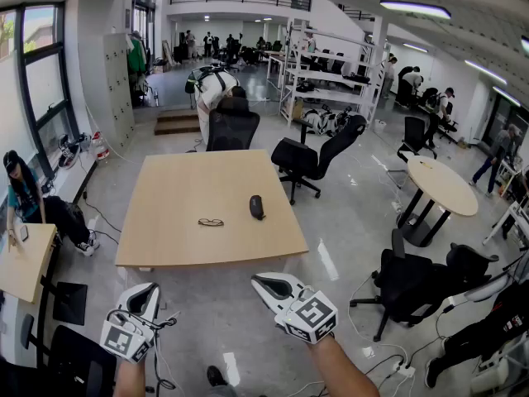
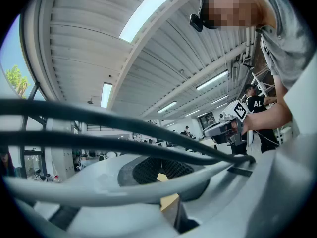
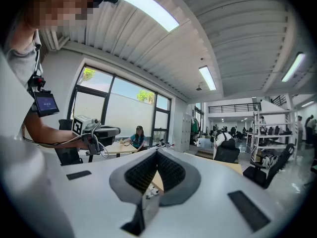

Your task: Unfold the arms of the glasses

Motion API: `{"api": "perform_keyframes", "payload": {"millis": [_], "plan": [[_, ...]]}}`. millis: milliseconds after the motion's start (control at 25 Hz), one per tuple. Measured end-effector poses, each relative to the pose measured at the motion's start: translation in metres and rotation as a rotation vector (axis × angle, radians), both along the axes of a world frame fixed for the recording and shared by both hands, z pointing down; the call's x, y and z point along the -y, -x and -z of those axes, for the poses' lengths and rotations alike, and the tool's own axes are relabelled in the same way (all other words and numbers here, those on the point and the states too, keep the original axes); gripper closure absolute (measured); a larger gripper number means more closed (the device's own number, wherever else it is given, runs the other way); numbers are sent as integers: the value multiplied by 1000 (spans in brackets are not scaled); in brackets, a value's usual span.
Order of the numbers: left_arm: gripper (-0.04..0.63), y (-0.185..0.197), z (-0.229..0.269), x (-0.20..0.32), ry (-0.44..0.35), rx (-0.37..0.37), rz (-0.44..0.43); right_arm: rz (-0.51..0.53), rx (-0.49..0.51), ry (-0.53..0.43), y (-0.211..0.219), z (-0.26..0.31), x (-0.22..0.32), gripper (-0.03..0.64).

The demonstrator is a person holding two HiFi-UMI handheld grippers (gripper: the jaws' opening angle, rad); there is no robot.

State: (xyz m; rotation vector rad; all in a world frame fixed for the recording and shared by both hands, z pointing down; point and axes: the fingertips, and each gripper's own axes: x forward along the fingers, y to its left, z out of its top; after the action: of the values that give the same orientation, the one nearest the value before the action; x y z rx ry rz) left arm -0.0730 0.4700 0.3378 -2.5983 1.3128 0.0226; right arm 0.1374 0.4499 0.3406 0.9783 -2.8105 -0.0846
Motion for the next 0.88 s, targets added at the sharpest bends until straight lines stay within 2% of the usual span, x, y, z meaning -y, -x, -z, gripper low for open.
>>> {"api": "perform_keyframes", "payload": {"millis": [160,480,640,880], "plan": [[591,-7,0,45,-7,-6,-38,-38,-9,-6,-6,2,39,610],[591,1,-19,113,38,-24,-78,-74,3,48,4,-21,99,611],[591,13,-29,151,64,-35,-95,-92,71,96,16,-32,133,609],[591,36,-38,206,90,-64,-119,-122,76,121,37,-46,177,609]]}}
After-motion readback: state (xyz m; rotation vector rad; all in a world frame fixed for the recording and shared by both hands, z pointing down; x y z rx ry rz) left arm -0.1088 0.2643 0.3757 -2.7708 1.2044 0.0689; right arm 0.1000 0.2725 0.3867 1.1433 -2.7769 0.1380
